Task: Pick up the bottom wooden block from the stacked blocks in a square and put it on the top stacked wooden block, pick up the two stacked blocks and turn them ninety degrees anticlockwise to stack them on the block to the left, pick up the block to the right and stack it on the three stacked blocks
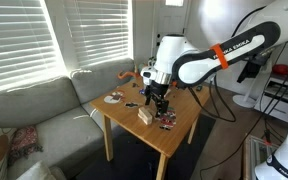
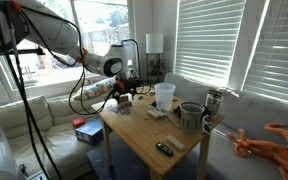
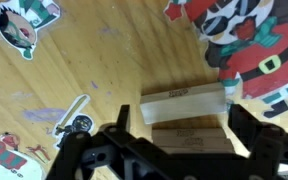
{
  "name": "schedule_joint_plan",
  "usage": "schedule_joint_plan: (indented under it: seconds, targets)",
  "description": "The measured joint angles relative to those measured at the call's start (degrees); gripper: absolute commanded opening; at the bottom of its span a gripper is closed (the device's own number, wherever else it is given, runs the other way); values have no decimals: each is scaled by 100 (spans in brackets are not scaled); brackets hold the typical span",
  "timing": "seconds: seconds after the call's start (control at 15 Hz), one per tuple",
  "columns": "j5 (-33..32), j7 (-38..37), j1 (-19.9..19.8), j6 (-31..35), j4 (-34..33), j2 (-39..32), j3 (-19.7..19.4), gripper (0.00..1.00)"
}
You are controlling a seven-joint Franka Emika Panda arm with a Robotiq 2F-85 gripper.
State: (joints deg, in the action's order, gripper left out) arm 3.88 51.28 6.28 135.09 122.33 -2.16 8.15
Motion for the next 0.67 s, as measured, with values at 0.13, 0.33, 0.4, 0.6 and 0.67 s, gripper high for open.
schedule_joint_plan:
  seconds: [0.13,0.33,0.4,0.6,0.67]
  targets:
    - [0,35,0,0,0,-7,0,90]
    - [0,90,0,0,-1,-19,0,99]
    - [0,101,0,0,-2,-19,0,100]
    - [0,150,0,0,-4,-37,0,81]
    - [0,170,0,0,-6,-47,0,78]
